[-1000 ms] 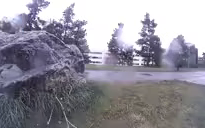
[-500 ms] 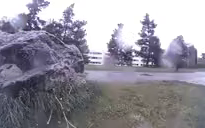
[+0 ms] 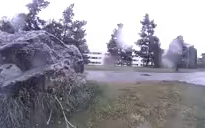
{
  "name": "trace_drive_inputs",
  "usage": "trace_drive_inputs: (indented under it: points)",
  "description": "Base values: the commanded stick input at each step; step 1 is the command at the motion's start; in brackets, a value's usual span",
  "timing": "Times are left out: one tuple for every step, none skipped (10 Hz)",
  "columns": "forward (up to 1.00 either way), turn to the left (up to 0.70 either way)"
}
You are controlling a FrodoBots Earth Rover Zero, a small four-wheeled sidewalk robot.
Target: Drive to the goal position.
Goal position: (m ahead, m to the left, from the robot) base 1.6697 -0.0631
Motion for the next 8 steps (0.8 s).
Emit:
trace_drive_inputs:
  points:
    - [0.00,-0.45]
    - [0.00,-0.45]
    - [0.00,-0.45]
    - [0.00,-0.45]
    - [0.00,-0.45]
    - [0.00,-0.45]
    - [0.00,-0.45]
    - [0.00,-0.45]
